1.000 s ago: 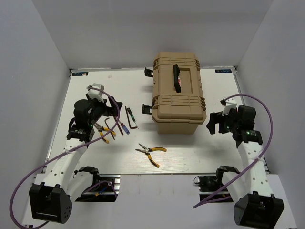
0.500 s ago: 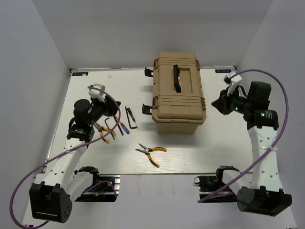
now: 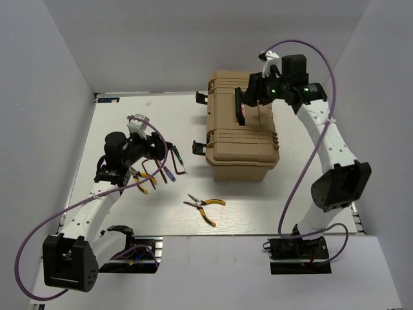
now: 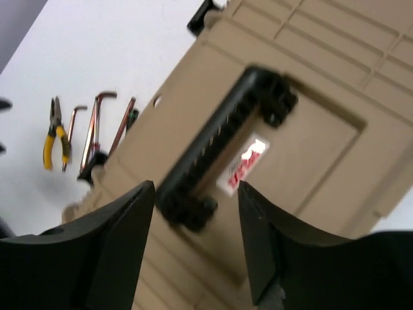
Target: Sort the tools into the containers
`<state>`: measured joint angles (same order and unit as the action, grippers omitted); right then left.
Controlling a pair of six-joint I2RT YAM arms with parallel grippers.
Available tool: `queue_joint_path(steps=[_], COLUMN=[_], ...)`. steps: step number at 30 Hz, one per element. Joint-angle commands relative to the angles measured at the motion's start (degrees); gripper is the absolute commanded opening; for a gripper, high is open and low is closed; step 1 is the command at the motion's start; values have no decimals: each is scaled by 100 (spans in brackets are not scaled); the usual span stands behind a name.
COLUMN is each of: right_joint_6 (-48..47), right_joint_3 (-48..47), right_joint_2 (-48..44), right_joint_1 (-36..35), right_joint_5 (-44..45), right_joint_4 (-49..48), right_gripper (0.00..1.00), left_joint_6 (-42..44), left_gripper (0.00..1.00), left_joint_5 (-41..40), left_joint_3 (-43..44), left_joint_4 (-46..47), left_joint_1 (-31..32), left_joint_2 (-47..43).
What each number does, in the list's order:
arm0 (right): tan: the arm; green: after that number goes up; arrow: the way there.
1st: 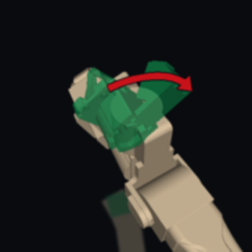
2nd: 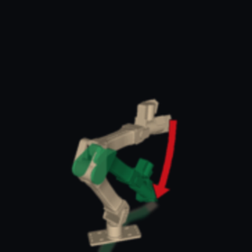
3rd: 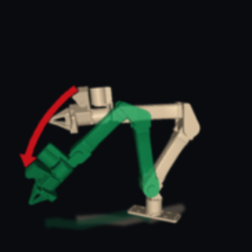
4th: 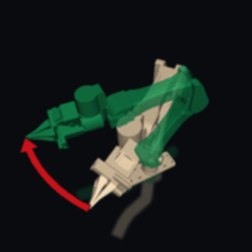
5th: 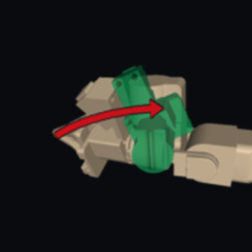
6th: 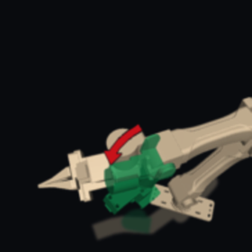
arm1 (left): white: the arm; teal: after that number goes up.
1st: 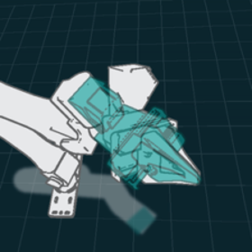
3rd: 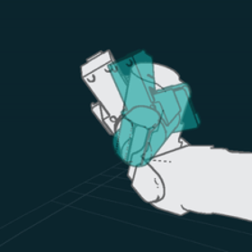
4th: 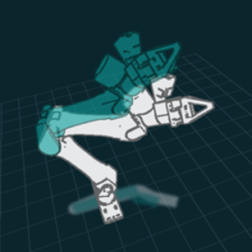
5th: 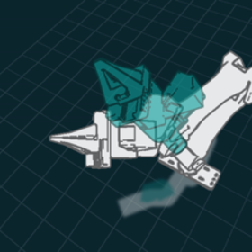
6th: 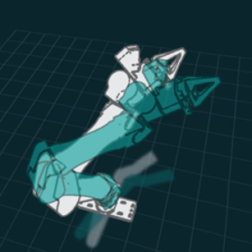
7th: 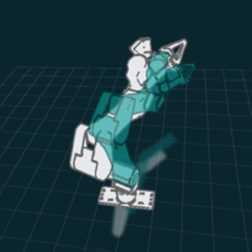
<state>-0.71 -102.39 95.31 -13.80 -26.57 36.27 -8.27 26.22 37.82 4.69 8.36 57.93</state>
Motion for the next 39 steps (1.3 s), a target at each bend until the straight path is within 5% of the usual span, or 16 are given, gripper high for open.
queue_joint_path(steps=[1, 4, 13, 19, 30, 38, 39], right_joint_6=[677, 616, -76, -710, -993, -676, -554], right_joint_3=[-826, -1072, -1275, -1310, -1003, -589, -598], right_joint_2=[443, 690, 1174, 1578, 1508, 1359, 1394], right_joint_1=[-210, -509, -1633, -2170, -2294, -2250, -2267], right_joint_5=[712, 1517, 3710, 5932, 6918, 6569, 6559], right_joint_4=[-164, -234, -322, -568, -789, -560, -508], right_gripper=[62, 69, 69, 65, 61, 58, 51], left_joint_6=[124, 124, 124, 71, 19, 19, 19], left_gripper=[82, 82, 83, 83, 83, 83, 83], left_joint_5=[191, 191, 375, 375, 481, 534, 534], left_joint_3=[50, 50, 102, 102, 102, 102, 102], left_joint_4=[-21, -21, -21, 32, 84, 85, 85], left_joint_1=[-1, -1, -1, -1, -1, -1, -1], left_joint_2=[8, 60, 175, 122, 16, 16, 16])
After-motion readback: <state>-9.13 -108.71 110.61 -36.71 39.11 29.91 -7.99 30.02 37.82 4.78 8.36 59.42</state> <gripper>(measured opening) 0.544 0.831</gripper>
